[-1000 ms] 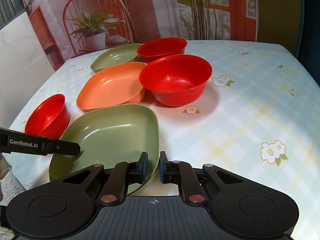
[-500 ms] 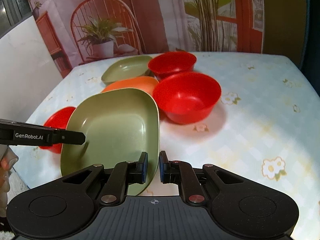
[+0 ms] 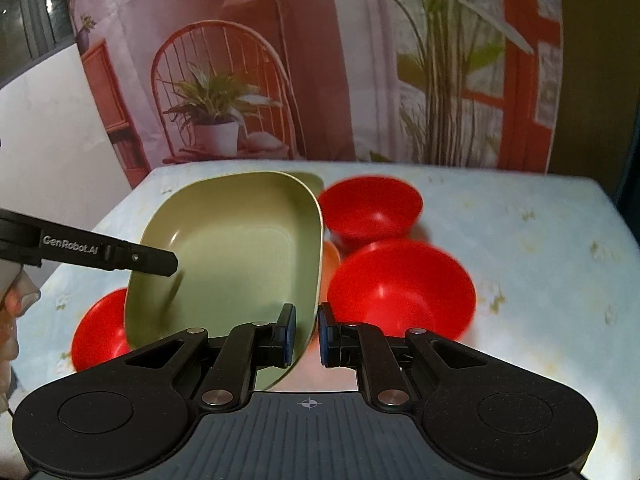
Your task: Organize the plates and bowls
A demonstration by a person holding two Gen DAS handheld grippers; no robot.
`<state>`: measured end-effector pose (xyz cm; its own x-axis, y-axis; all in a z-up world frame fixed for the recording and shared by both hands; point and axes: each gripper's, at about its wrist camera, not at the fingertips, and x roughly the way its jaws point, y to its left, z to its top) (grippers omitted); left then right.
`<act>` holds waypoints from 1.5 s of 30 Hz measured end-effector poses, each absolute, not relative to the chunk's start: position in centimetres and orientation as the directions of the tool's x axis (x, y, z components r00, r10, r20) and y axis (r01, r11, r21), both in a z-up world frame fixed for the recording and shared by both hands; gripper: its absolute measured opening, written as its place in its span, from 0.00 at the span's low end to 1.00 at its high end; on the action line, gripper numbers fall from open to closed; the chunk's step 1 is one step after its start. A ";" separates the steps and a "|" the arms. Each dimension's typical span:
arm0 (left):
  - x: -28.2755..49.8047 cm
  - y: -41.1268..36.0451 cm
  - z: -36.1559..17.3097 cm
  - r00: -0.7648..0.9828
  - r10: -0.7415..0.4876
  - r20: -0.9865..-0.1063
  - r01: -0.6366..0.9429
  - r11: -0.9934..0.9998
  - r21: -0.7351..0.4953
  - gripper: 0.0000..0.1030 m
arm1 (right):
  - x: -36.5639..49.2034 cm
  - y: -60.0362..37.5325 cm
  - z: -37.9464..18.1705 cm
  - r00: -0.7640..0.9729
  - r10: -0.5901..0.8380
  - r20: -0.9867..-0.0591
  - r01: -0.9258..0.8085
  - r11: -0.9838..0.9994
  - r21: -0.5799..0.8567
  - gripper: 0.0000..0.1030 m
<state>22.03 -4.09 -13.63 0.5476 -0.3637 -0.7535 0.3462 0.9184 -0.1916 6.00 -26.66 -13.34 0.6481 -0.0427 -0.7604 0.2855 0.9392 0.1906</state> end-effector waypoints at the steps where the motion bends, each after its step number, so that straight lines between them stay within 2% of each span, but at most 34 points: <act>1: 22.6 -4.0 -13.7 0.548 -0.361 -0.754 0.347 0.919 -0.188 0.15 | 6.5 -26.6 -13.3 0.652 -0.047 -0.757 0.284 0.941 0.187 0.11; 8: 25.0 -3.6 -14.5 0.533 -0.355 -0.768 0.324 0.924 -0.203 0.15 | 9.1 -26.7 -13.8 0.668 -0.082 -0.740 0.290 0.944 0.158 0.11; 24: 26.2 -3.4 -16.7 0.466 -0.324 -0.824 0.336 0.925 -0.174 0.15 | 10.6 -26.8 -16.3 0.605 -0.056 -0.794 0.302 0.939 0.164 0.11; 45: 26.9 -4.2 -18.1 0.469 -0.293 -0.833 0.370 0.922 -0.116 0.15 | 11.6 -26.4 -18.2 0.553 -0.051 -0.832 0.303 0.942 0.144 0.11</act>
<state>26.95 -4.21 -18.13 0.4686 -0.2930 -0.8334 0.3705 0.9216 -0.1157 11.60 -26.42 -18.19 0.5529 -0.0508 -0.8317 0.3028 0.9421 0.1437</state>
